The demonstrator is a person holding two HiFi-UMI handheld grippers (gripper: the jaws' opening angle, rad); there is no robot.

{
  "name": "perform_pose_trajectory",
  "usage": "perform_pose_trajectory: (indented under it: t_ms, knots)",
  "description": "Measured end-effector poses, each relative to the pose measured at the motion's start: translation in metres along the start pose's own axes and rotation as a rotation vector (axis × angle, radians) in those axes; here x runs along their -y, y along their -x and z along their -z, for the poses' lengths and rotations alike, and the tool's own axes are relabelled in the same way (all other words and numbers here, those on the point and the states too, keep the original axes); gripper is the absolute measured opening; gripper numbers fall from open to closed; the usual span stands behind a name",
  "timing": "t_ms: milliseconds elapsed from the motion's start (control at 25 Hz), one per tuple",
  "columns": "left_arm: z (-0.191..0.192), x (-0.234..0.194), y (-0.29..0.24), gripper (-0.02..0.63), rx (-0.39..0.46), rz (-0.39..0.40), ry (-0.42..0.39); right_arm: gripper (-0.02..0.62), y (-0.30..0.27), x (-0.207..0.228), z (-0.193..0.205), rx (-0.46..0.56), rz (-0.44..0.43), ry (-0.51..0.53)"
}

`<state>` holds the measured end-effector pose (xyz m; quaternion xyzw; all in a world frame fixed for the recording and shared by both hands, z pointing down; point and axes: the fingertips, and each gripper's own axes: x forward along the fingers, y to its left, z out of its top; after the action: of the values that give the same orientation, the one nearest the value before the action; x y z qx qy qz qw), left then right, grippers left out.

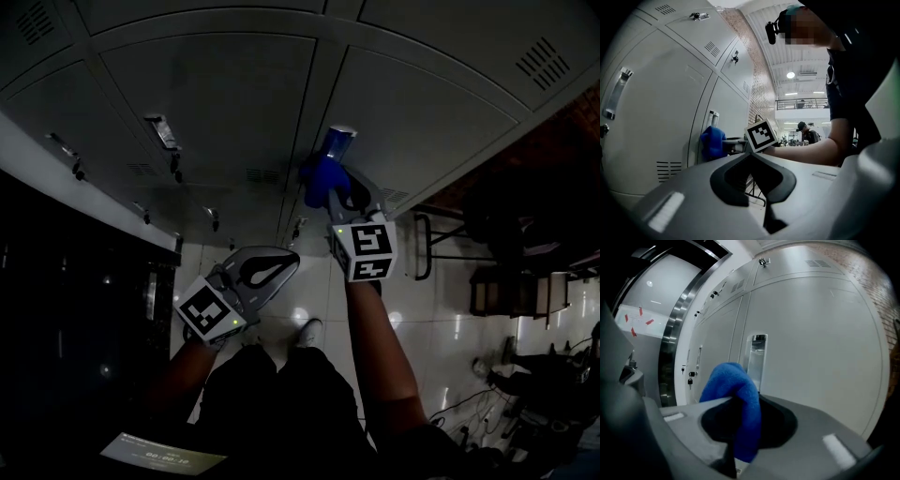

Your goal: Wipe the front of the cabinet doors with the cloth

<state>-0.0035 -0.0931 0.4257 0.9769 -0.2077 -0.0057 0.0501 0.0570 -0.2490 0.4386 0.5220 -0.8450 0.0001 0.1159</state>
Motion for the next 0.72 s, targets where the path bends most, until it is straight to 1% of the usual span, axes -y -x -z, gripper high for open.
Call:
perform_pose_trajectory:
  t_ms: [80, 200, 320, 440, 520, 720]
  knots:
    - [-0.002, -0.002, -0.002, 0.003, 0.008, 0.003, -0.007, 0.072, -0.001, 0.002, 0.001, 0.014, 0.002, -0.017]
    - [-0.008, -0.006, -0.006, 0.003, 0.050, -0.001, -0.019, 0.072, 0.002, 0.009, 0.005, 0.035, 0.005, -0.043]
    - [-0.005, -0.011, -0.011, 0.003, 0.043, -0.016, -0.013, 0.072, 0.008, 0.022, 0.013, 0.036, 0.042, -0.046]
    - [-0.005, -0.011, -0.019, 0.003, 0.058, -0.003, -0.024, 0.072, 0.017, 0.039, 0.023, 0.027, 0.062, -0.040]
    - [0.001, -0.011, -0.022, 0.003, 0.037, -0.007, -0.013, 0.072, 0.024, 0.053, 0.030, 0.021, 0.077, -0.045]
    - [0.010, -0.005, -0.035, 0.003, 0.022, 0.005, -0.006, 0.072, 0.052, 0.100, 0.046, 0.006, 0.170, -0.067]
